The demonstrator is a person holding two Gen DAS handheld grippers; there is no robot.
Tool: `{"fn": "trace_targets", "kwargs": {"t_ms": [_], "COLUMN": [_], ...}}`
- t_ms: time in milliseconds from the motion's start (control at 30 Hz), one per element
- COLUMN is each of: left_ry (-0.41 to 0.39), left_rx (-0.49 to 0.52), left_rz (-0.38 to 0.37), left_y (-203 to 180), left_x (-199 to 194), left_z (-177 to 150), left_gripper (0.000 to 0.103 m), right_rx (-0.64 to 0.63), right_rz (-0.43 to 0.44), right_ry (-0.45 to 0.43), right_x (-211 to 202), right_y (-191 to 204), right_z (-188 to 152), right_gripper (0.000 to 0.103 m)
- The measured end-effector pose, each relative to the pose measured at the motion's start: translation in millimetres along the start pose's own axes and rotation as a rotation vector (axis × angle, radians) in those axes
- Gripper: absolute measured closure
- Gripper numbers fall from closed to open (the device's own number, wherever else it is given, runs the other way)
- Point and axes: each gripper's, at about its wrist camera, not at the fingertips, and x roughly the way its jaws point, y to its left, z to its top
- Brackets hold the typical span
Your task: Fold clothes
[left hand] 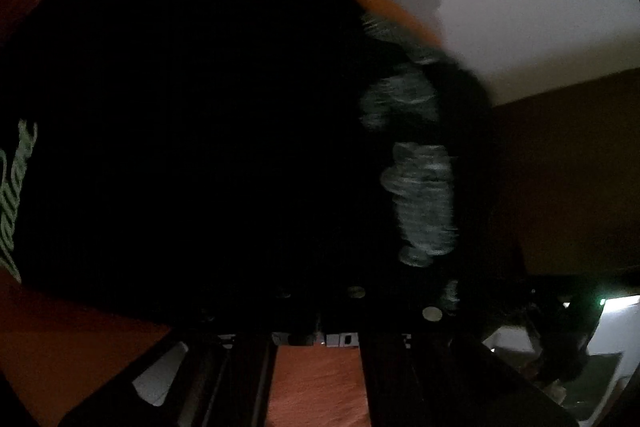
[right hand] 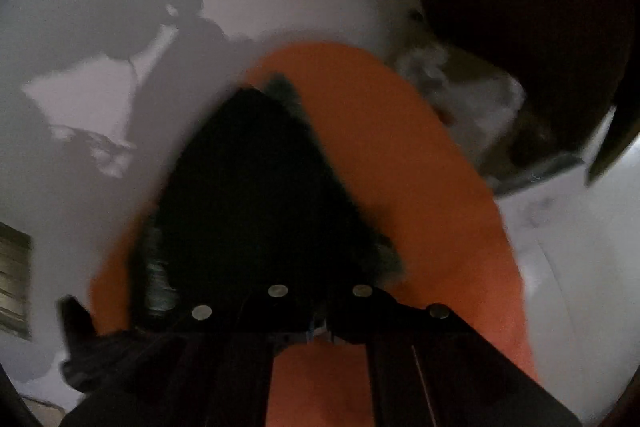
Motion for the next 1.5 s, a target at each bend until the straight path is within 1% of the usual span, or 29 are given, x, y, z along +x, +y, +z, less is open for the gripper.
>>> {"fn": "trace_targets", "kwargs": {"t_ms": [100,133,167,200,267,367,467,567,600,667,700,733,767,800,833,867,967,1000,1033,1067,1100,1167,1200,1233,1267,1333,1367,1400,1500], "left_ry": [-0.011,-0.032,-0.054,-0.067,-0.072,-0.026,0.024,0.042,0.046,0.02,0.005,-0.014,-0.034,-0.052,-0.07,-0.087,-0.171,-0.194,-0.217,-0.215,-0.171,-0.04,0.003,0.007,-0.009,-0.045,-0.067,-0.101,-0.209], "left_rx": [-0.016,-0.001,0.014,0.04,0.09,0.145,0.194,0.215,0.21,0.186,0.173,0.162,0.15,0.153,0.159,0.165,0.247,0.28,0.314,0.344,0.363,0.362,0.366,0.371,0.37,0.329,0.297,0.287,0.273], "left_rz": [-0.013,0.0,0.012,0.003,-0.017,-0.024,0.013,0.063,0.089,0.088,0.085,0.059,0.028,0.019,0.013,0.008,-0.005,0.008,0.025,0.054,0.084,0.138,0.168,0.187,0.186,0.162,0.149,0.156,0.189], "left_y": [5.4,2.9,0.3,-4.8,-18.0,-43.7,-69.8,-83.1,-86.9,-84.3,-82.5,-81.4,-80.4,-81.4,-82.8,-84.2,-107.3,-114.8,-122.1,-130.3,-136.3,-138.5,-132.0,-127.1,-119.9,-106.5,-101.7,-98.2,-88.5], "left_x": [-7.6,-15.9,-24.2,-29.8,-33.6,-17.6,13.9,46.3,58.1,67.9,72.2,69.6,65.7,62.7,59.9,57.0,35.9,29.6,23.4,27.5,40.7,63.9,63.0,62.7,56.8,41.2,34.5,27.2,5.0], "left_z": [4.5,10.3,16.1,26.4,50.9,91.8,121.2,146.5,151.0,154.4,155.9,155.8,155.3,156.2,157.4,158.6,177.2,181.5,185.4,191.5,199.3,206.9,204.4,202.3,196.4,187.2,184.1,174.4,141.1], "left_gripper": [0.103,0.103,0.103,0.102,0.102,0.098,0.085,0.068,0.068,0.068,0.074,0.084,0.099,0.099,0.099,0.1,0.1,0.1,0.1,0.1,0.099,0.099,0.099,0.098,0.094,0.086,0.078,0.07,0.069], "right_rx": [0.112,0.099,0.067,0.036,-0.003,-0.079,-0.213,-0.364,-0.398,-0.442,-0.449,-0.452,-0.454,-0.474,-0.504,-0.516,-0.469,-0.45,-0.413,-0.369,-0.346,-0.316,-0.304,-0.294,-0.285,-0.311,-0.328,-0.346,-0.398], "right_rz": [0.096,0.1,0.088,0.061,0.003,-0.039,0.025,0.126,0.143,0.116,0.084,0.065,0.052,0.033,-0.007,-0.032,-0.047,-0.055,-0.076,-0.101,-0.122,-0.139,-0.117,-0.083,-0.048,-0.022,-0.013,-0.004,0.023], "right_ry": [0.205,0.221,0.215,0.198,0.137,0.048,0.011,0.03,0.047,0.121,0.148,0.161,0.167,0.145,0.111,0.085,-0.069,-0.101,-0.099,-0.086,-0.068,0.026,0.048,0.057,0.066,0.054,0.046,0.037,0.012], "right_x": [38.0,36.5,29.8,20.4,0.4,-18.5,-2.2,43.7,61.2,108.3,128.6,142.0,151.5,155.9,155.4,150.2,118.7,112.3,115.6,122.3,129.3,148.1,149.3,146.7,144.1,128.4,119.7,110.9,84.6], "right_y": [-27.1,-28.3,-27.0,-26.0,-25.5,-17.2,22.4,73.5,88.6,113.2,121.1,126.4,130.4,134.8,138.8,140.7,143.5,141.3,135.9,129.7,124.7,116.2,116.1,117.9,119.7,121.4,122.1,122.8,124.8], "right_z": [3.4,7.0,11.6,16.7,28.8,53.0,97.6,140.8,150.2,174.0,183.0,188.9,193.4,196.8,199.5,200.8,203.4,202.3,206.5,213.5,217.7,225.7,228.1,229.6,231.2,205.2,189.6,174.0,127.2], "right_gripper": [0.094,0.092,0.081,0.062,0.038,0.037,0.037,0.036,0.036,0.036,0.036,0.037,0.044,0.077,0.094,0.098,0.101,0.102,0.102,0.102,0.102,0.101,0.099,0.097,0.089,0.065,0.044,0.038,0.038]}}
